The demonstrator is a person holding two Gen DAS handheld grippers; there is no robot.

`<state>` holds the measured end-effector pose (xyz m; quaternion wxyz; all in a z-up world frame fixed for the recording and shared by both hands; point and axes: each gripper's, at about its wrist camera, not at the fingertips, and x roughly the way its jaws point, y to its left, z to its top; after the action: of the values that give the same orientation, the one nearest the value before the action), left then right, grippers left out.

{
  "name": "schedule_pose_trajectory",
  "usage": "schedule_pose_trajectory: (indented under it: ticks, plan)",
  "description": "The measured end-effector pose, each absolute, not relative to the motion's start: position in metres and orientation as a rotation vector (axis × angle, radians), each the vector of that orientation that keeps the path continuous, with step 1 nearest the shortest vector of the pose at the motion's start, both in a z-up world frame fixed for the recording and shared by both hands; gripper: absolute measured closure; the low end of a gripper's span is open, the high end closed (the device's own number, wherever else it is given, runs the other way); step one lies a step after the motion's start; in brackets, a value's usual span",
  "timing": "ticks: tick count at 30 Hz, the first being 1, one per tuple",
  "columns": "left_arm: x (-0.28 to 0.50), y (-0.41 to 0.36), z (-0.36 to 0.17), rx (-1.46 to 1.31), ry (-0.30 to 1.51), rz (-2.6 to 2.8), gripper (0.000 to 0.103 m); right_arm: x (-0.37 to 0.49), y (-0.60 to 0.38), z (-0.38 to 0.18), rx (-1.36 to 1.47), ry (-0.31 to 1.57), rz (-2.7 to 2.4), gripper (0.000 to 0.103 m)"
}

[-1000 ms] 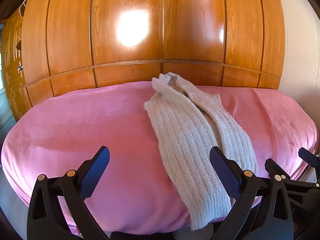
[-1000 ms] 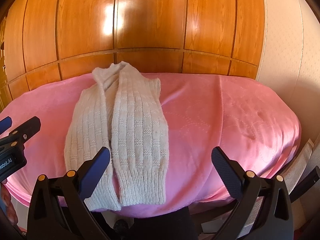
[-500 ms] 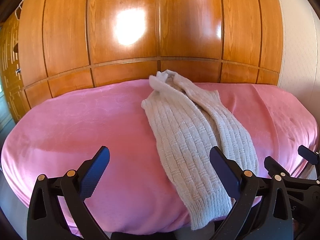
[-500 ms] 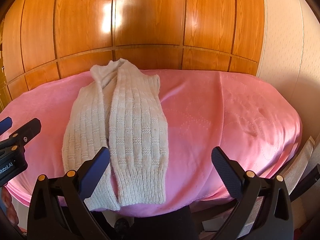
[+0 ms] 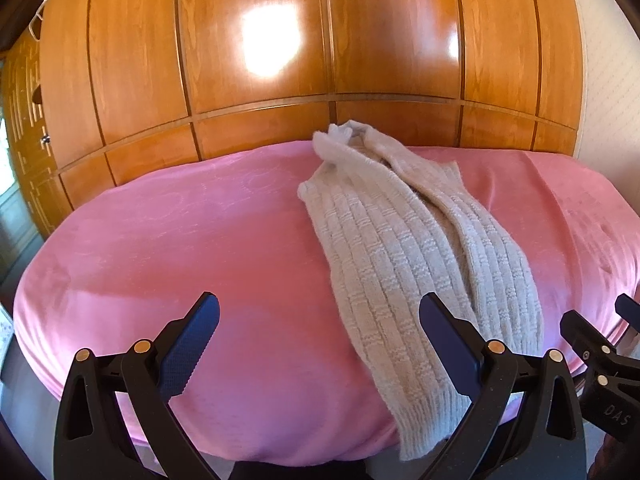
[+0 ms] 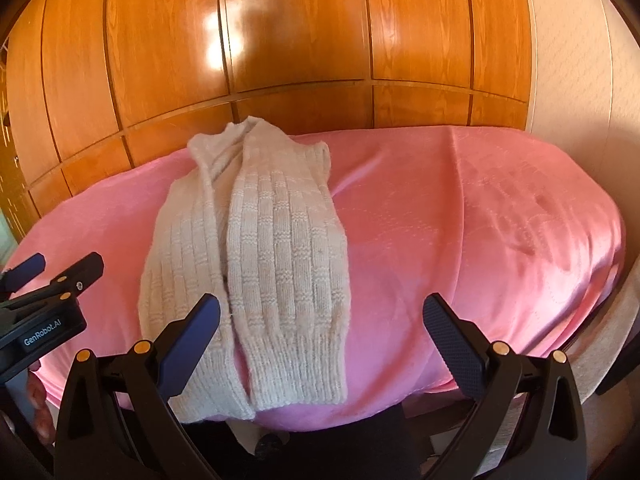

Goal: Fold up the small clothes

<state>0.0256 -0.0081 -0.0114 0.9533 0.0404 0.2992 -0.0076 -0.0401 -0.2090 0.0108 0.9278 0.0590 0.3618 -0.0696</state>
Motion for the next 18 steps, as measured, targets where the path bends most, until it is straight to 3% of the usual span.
schedule_pose_trajectory:
  ticks: [18]
  plan:
    - [0.036, -0.014, -0.022, 0.111, 0.661, -0.027, 0.004, -0.032, -0.232, 0.008, 0.172, 0.768, -0.187, 0.002]
